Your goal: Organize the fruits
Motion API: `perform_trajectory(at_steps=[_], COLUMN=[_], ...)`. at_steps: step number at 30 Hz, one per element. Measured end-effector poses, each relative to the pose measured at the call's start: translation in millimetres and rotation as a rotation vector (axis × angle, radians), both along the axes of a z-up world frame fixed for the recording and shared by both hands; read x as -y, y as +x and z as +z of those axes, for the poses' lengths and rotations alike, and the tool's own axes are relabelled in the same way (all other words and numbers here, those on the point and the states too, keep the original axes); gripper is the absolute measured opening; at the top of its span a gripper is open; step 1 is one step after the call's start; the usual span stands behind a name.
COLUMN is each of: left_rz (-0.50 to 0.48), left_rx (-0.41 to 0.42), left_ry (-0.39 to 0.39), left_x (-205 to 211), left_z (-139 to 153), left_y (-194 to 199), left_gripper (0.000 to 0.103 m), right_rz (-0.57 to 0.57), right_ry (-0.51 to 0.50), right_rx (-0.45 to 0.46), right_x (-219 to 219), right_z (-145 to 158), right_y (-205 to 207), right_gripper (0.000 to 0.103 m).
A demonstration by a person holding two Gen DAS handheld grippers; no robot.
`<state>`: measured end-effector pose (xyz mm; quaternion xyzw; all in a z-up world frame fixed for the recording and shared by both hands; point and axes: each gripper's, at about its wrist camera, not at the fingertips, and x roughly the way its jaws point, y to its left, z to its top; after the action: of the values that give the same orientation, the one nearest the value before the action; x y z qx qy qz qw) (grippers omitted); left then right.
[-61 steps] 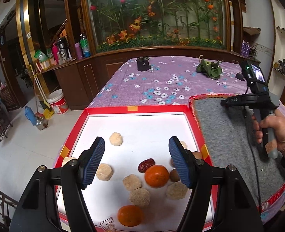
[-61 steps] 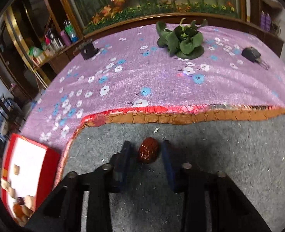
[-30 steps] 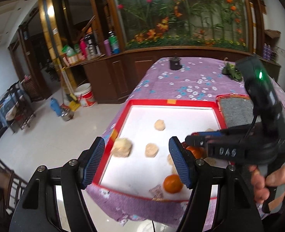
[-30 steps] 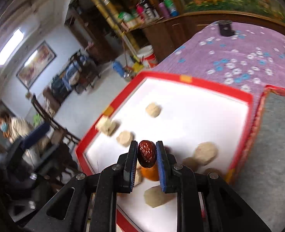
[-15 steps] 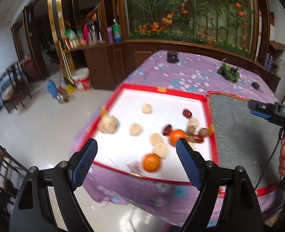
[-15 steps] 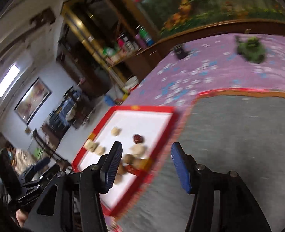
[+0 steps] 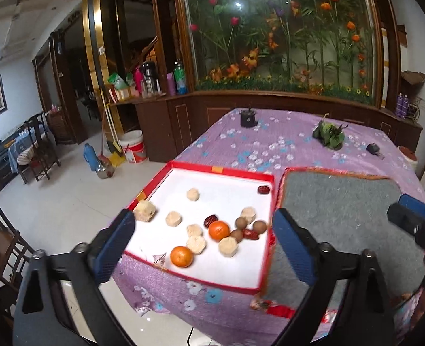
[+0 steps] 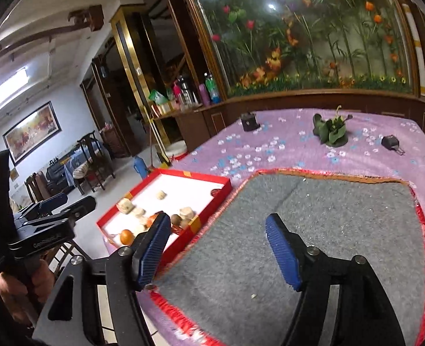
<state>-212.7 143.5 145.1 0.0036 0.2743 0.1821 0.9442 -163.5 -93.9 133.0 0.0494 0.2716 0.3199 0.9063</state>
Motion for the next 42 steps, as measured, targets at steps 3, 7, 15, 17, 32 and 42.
perform_trajectory(at_steps=[3,7,15,17,32,42], left_rz=[0.012,0.015,0.011,0.017,0.075,0.092], left_rx=[0.029,0.069,0.053,0.048,0.015,0.006], left_ry=[0.034,0.054,0.046,0.028,-0.019,-0.017], left_x=[9.1,15.4,12.6,7.1,-34.2,-47.9], left_z=[8.0,15.4,13.0,11.1,-3.0,-10.7], left_y=[2.7,4.4,7.6,7.3,4.7,-4.5], left_gripper=[0.103,0.103,0.103,0.103,0.103,0.103], right_rz=[-0.009,-0.04,-0.055,-0.051,-0.01,-0.004], right_ry=[0.006,-0.004,-0.035,-0.038,-0.099,-0.084], right_rx=[0.055,0.105,0.102,0.091,0.055,0.026], right_x=[-3.0,-7.4,-22.7,-26.6,-66.2,-86.9], right_z=[10.3,20.1,15.9,12.9,-2.5,-2.9], right_y=[-14.6,-29.9,-27.1,-23.8,-11.4,-10.5], right_gripper=[0.075,0.08,0.082,0.082,0.082,0.082])
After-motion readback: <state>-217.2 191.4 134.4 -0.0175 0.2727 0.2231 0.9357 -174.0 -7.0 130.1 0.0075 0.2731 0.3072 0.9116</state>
